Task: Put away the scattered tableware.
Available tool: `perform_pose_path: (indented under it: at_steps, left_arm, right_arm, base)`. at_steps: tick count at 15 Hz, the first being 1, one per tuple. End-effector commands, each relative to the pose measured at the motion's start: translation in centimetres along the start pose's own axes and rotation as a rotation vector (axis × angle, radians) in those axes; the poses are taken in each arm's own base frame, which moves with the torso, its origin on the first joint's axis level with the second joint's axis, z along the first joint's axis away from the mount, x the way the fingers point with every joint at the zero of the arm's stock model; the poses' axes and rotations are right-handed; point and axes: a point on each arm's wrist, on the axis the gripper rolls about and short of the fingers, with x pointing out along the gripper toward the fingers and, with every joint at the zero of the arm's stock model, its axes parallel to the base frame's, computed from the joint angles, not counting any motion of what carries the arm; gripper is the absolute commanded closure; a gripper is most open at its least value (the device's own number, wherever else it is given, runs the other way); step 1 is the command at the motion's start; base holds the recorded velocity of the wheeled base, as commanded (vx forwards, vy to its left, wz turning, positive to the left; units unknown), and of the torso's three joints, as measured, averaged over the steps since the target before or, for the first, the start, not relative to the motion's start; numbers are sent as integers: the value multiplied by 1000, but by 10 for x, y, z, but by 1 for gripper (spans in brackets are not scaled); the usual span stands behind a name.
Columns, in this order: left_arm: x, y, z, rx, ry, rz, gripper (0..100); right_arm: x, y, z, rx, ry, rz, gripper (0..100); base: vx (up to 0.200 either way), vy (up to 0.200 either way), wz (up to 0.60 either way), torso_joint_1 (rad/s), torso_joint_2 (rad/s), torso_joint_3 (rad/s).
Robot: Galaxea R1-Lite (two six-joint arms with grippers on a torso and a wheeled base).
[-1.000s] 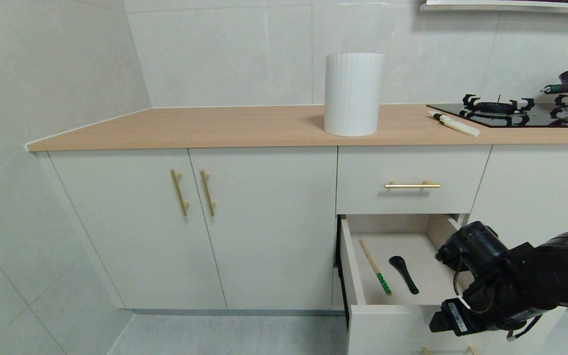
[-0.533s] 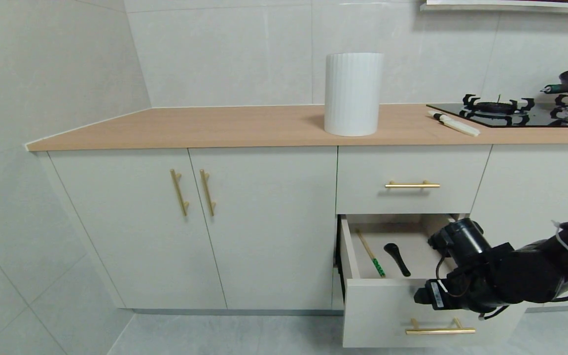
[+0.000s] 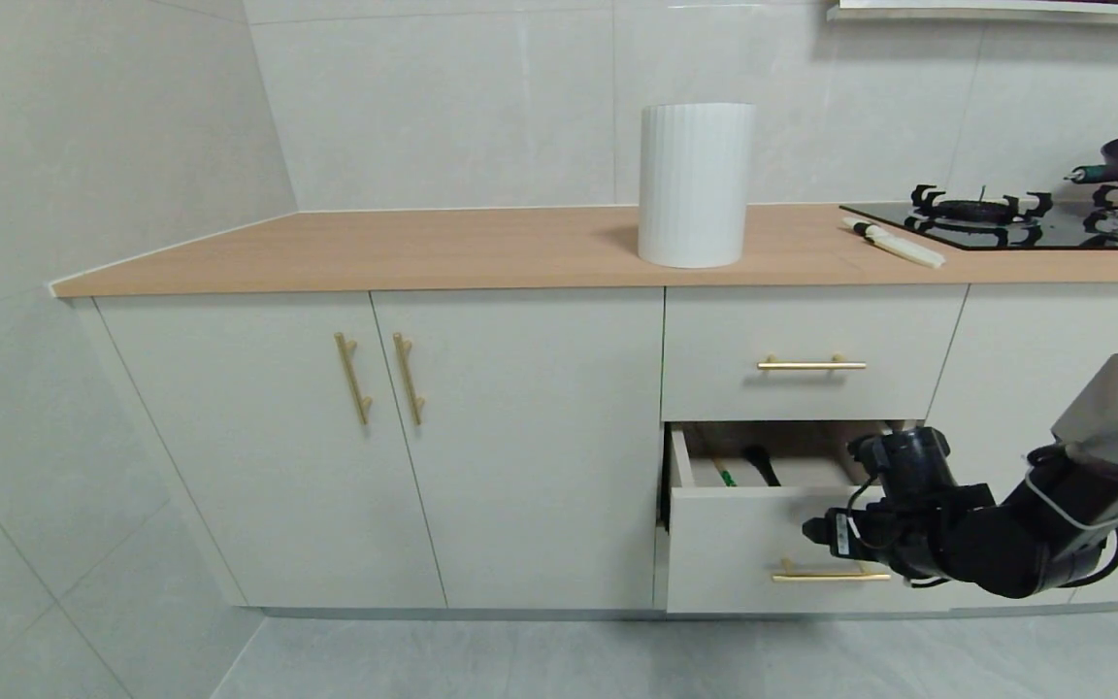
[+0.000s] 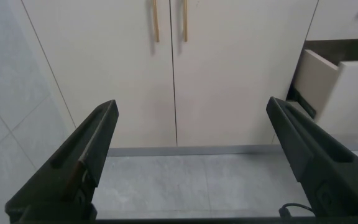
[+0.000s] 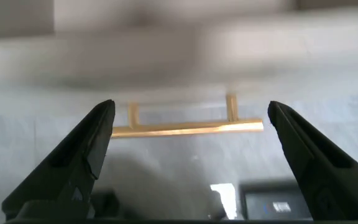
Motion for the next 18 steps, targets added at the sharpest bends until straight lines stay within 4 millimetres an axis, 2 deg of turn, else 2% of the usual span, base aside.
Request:
perform_pose_path:
  at_steps: [1, 5, 15, 18]
  left_arm:
    - [0, 0, 0, 0, 0, 0, 0]
    - [0, 0, 0, 1, 0, 0, 0]
    - [0, 0, 0, 0, 0, 0, 0]
    - [0, 0, 0, 0, 0, 0, 0]
  right_arm:
    - [20, -1, -8, 6, -6, -8, 0]
    - [46, -4, -2, 54, -63, -36, 0]
    - [81, -7, 30, 329, -165, -19, 0]
    - [85, -6, 37, 376, -191, -7, 0]
  base:
    - [0, 0, 0, 0, 0, 0]
    - [0, 0, 0, 0, 0, 0]
    - [0, 0, 0, 0, 0, 0]
    - [0, 0, 0, 0, 0, 0]
